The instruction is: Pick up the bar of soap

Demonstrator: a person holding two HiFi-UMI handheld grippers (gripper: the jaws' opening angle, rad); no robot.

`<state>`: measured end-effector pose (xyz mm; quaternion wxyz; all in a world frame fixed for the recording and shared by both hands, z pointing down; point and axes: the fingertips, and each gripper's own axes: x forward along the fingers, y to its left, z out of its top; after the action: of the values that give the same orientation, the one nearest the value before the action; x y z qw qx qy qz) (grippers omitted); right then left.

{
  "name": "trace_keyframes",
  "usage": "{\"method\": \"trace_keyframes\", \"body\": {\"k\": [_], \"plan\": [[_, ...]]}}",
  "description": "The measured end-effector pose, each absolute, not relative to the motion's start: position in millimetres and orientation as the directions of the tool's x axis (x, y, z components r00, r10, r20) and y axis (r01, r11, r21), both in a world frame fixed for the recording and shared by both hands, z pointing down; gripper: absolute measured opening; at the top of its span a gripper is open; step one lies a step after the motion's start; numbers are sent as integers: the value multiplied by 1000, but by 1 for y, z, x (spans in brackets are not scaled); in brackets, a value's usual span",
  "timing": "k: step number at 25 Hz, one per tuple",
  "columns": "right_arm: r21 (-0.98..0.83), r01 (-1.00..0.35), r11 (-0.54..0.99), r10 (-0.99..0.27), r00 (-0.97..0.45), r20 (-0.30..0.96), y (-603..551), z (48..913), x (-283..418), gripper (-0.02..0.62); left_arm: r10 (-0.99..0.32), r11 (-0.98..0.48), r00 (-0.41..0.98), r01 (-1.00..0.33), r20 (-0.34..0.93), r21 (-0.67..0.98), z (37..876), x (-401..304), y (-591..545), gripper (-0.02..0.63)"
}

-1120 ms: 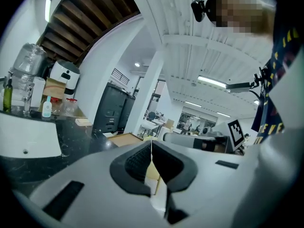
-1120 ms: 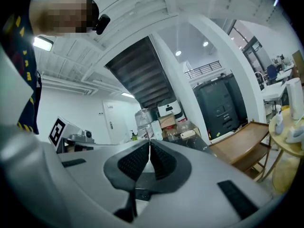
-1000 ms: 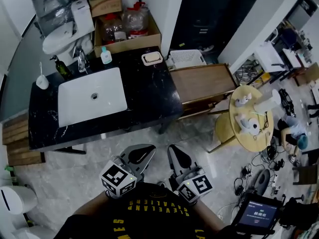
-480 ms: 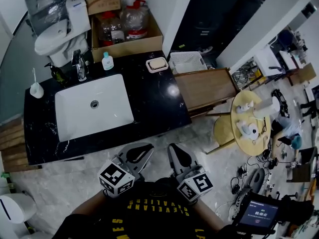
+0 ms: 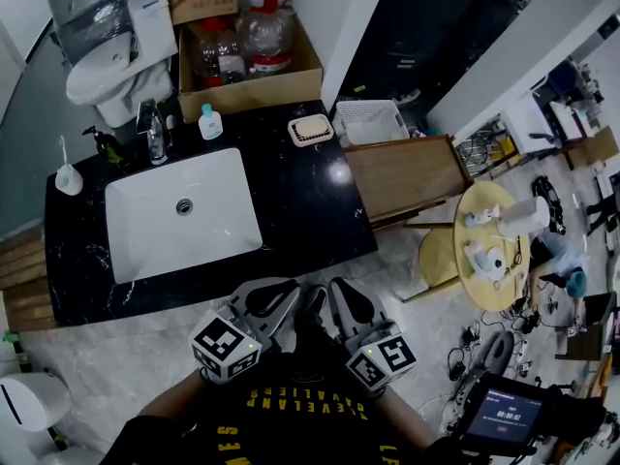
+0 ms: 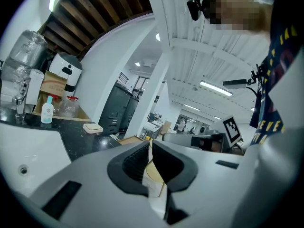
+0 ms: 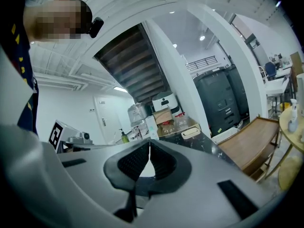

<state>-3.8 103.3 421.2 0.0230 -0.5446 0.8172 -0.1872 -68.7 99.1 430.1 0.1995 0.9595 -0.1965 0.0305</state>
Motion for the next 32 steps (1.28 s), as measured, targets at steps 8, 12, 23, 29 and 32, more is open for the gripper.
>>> {"method": "trace_keyframes", "body": {"k": [8,12,23,29,32], "plan": [[-358,-839,410,-872,-476,116,52,414,22,17,-452,-811,880,-474,148,343,421,-47,58,18],[-357,-820,448,-854,-510,99,22,408,45,18,-495,-798,856,-515,149,312,414,-25,33,22],[-333,-764,552,-789,-608,86,-49,400,84,18,-603,-743,784,-618,144,257,394,14,-22,40],[-279,-755,593,-762,-638,109,-86,397,99,23,-637,-715,754,-656,159,242,393,17,-44,51],[-247,-755,608,-748,-648,142,-105,403,100,45,-635,-711,753,-657,173,251,398,15,-53,62]]}}
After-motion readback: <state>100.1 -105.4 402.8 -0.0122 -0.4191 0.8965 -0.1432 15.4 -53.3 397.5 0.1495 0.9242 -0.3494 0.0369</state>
